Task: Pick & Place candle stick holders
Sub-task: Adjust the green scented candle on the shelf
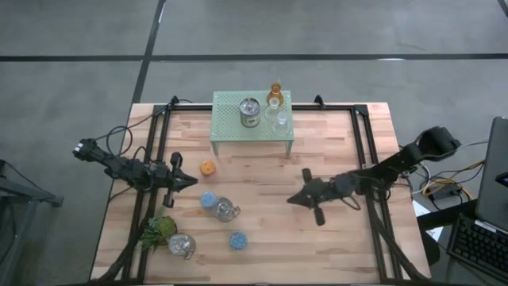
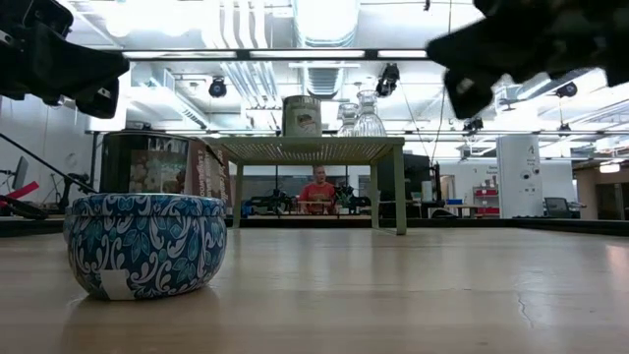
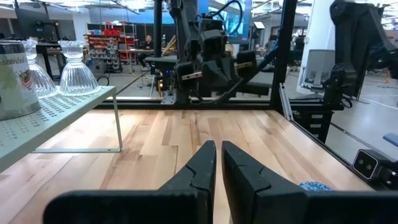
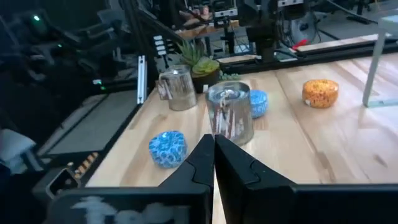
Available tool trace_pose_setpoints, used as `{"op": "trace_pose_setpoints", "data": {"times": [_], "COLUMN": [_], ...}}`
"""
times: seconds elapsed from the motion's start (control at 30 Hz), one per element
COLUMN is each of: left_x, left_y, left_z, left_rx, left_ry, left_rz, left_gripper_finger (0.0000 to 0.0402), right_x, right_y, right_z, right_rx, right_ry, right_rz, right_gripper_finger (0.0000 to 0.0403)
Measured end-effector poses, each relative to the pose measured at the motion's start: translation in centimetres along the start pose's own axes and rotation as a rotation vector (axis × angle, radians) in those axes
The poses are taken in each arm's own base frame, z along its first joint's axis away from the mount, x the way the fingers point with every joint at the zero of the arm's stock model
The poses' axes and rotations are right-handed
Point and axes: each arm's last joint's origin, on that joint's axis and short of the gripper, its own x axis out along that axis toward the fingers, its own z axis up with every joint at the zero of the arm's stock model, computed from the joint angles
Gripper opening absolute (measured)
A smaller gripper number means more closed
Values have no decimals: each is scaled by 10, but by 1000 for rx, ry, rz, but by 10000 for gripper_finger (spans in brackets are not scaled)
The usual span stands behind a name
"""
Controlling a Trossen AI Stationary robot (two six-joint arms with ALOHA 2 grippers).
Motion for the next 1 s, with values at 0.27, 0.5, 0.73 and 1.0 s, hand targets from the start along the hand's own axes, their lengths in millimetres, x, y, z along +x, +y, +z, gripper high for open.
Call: {"op": "trace_pose_setpoints", "data": {"times": [0.27, 0.5, 0.73, 1.0], "left_x": [0, 0, 0, 0], "left_y": [0, 0, 0, 0], "left_z": [0, 0, 0, 0], "left_rx": [0, 0, 0, 0], "left_ry": [1, 1, 0, 1], "left_rz": [1, 0, 0, 0], "left_gripper_finger": [30, 30, 30, 30], "right_x": [-38, -46, -29, 31], "right_y": [-3, -5, 2, 22], "right_z": [-14, -22, -13, 11], "right_rx": [65, 52, 54, 13], "right_ry": [-42, -28, -4, 90], "right_rz": [51, 56, 77, 53], "right_gripper_finger": [8, 8, 8, 17]}}
